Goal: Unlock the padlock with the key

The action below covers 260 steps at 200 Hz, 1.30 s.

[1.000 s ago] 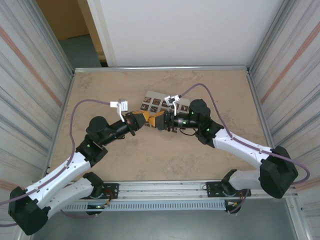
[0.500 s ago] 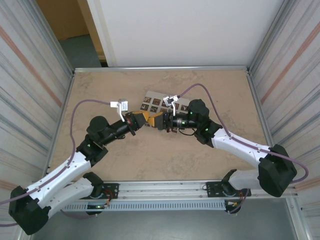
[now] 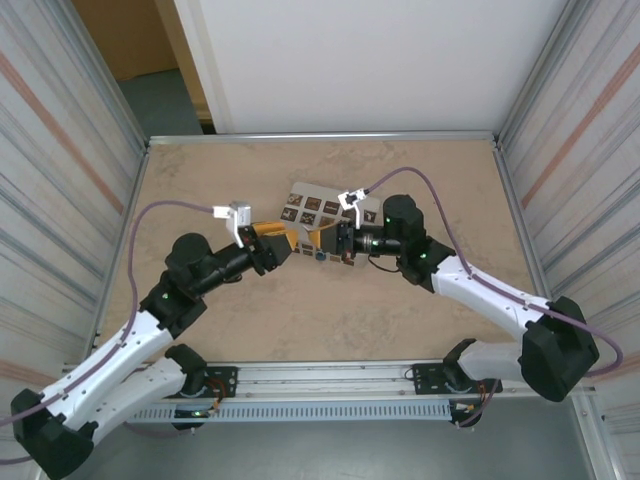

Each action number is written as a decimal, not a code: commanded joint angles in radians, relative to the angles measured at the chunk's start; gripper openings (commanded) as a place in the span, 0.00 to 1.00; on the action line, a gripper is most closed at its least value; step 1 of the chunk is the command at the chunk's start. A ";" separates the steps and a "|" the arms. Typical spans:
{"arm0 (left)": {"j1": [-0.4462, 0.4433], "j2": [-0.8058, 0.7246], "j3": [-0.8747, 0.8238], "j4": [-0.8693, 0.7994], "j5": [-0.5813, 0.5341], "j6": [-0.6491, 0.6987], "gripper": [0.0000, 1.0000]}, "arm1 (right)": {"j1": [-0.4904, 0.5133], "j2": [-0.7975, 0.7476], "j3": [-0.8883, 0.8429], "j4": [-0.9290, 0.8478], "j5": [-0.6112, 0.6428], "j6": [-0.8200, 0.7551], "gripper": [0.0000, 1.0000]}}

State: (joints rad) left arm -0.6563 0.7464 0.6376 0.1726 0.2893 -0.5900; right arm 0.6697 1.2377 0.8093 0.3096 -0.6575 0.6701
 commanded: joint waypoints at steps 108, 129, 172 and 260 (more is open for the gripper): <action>-0.002 0.032 -0.119 -0.193 -0.150 0.012 0.76 | -0.228 0.166 -0.063 0.009 -0.047 -0.017 0.00; -0.003 0.089 -0.138 -0.158 -0.159 -0.008 0.76 | -0.238 0.216 -0.045 0.012 -0.047 -0.016 0.00; -0.002 0.208 -0.179 -0.038 -0.162 -0.050 0.76 | -0.267 0.313 -0.014 0.012 -0.054 -0.027 0.00; -0.002 0.497 -0.162 0.180 -0.100 -0.095 0.76 | -0.278 0.413 0.005 -0.008 -0.052 -0.037 0.00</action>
State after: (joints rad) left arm -0.6563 1.1858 0.4614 0.2428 0.1642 -0.6590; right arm 0.3969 1.6268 0.7902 0.3061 -0.7010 0.6399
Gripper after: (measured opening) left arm 0.762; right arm 0.048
